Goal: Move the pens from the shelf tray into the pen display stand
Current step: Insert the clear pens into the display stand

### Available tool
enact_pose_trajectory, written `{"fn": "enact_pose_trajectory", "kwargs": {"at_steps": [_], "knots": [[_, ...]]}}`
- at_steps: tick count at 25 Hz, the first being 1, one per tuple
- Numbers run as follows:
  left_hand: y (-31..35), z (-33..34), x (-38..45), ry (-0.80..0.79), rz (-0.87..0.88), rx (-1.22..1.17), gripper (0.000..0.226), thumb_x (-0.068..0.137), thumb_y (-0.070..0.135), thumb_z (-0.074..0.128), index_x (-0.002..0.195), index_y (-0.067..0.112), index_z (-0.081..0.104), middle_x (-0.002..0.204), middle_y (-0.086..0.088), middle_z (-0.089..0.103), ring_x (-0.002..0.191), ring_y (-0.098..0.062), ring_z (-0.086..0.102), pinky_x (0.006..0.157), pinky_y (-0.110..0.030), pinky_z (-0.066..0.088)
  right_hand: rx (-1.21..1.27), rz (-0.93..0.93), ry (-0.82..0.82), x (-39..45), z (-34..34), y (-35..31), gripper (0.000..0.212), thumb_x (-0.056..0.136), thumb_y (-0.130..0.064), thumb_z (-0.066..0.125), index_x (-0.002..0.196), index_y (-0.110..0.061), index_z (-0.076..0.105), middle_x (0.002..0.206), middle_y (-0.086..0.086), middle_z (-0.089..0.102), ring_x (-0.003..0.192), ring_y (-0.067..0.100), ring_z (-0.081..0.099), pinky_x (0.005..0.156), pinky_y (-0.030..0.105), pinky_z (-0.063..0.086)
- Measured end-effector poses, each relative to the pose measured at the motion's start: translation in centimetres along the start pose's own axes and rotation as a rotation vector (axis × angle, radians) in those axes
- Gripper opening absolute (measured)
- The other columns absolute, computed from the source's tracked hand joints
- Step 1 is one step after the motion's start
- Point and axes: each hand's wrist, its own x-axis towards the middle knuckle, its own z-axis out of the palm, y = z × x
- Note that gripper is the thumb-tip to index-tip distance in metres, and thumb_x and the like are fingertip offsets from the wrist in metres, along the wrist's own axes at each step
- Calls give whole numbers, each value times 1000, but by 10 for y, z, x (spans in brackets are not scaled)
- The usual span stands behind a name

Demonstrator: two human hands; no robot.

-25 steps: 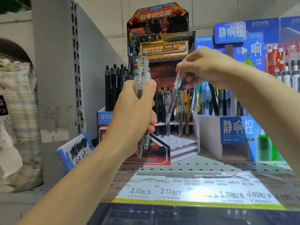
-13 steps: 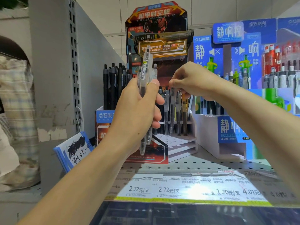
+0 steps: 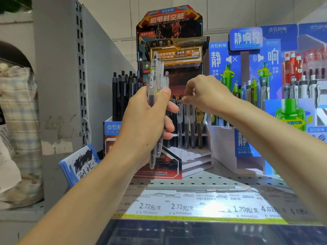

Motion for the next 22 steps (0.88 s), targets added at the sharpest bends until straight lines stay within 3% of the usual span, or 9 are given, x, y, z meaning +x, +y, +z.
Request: {"fn": "enact_pose_trajectory", "kwargs": {"at_steps": [6, 9, 11, 15, 17, 19, 20, 22], "knots": [[0, 0, 1, -4, -24, -46, 20, 104, 33, 53, 111, 17, 61, 79, -2, 73, 49, -13, 58, 46, -24, 51, 97, -5, -73, 1, -10, -1, 17, 91, -35, 71, 85, -20, 73, 86, -2, 67, 83, 16, 62, 69, 30, 47], [-1, -1, 3, -16, -43, -50, 18, 103, 32, 55, 114, 19, 61, 80, 0, 75, 50, -12, 59, 46, -23, 52, 161, -39, 4, -1, -16, -1, 12, 90, -32, 71, 87, -21, 74, 75, -12, 61, 71, 4, 54, 58, 23, 38], [-1, -1, 5, -17, -42, -46, 19, 102, 32, 56, 113, 18, 62, 76, 2, 75, 49, -10, 58, 45, -22, 51, 143, -65, -2, -2, -17, -2, 9, 90, -30, 71, 90, -23, 77, 78, -11, 63, 78, 10, 59, 64, 26, 44], [-1, 0, 5, -26, -51, -78, 22, 101, 34, 57, 114, 17, 63, 79, 2, 76, 48, -10, 59, 45, -21, 49, 90, -31, -111, -2, -11, -3, 12, 92, -25, 70, 99, -21, 79, 103, 1, 73, 99, 19, 64, 87, 39, 55], [-1, 1, 5, -29, -45, -90, 23, 101, 35, 57, 117, 19, 62, 83, 1, 77, 49, -11, 60, 45, -22, 50, 106, -18, -118, -1, -11, -2, 14, 92, -23, 70, 101, -18, 80, 104, 2, 74, 99, 19, 65, 87, 38, 55], [0, 0, 5, -29, -43, -90, 26, 102, 36, 56, 120, 18, 62, 81, 1, 76, 49, -11, 60, 46, -22, 50, 125, -38, -98, -1, -13, -2, 16, 93, -24, 69, 103, -16, 80, 101, -1, 74, 93, 14, 64, 75, 27, 51], [0, 0, 6, -28, -44, -92, 26, 102, 35, 56, 121, 18, 61, 79, 1, 76, 49, -11, 60, 46, -22, 50, 213, -38, -57, -2, -15, -2, 17, 94, -26, 68, 102, -16, 79, 93, -5, 73, 86, 11, 63, 68, 21, 47], [0, -1, 7, -28, -45, -122, 23, 102, 32, 56, 122, 20, 59, 83, -1, 76, 49, -12, 60, 46, -23, 50, 630, 9, -61, -8, -21, -4, 23, 98, -32, 62, 99, -15, 78, 75, -8, 68, 68, 8, 58, 57, 17, 45]]}}
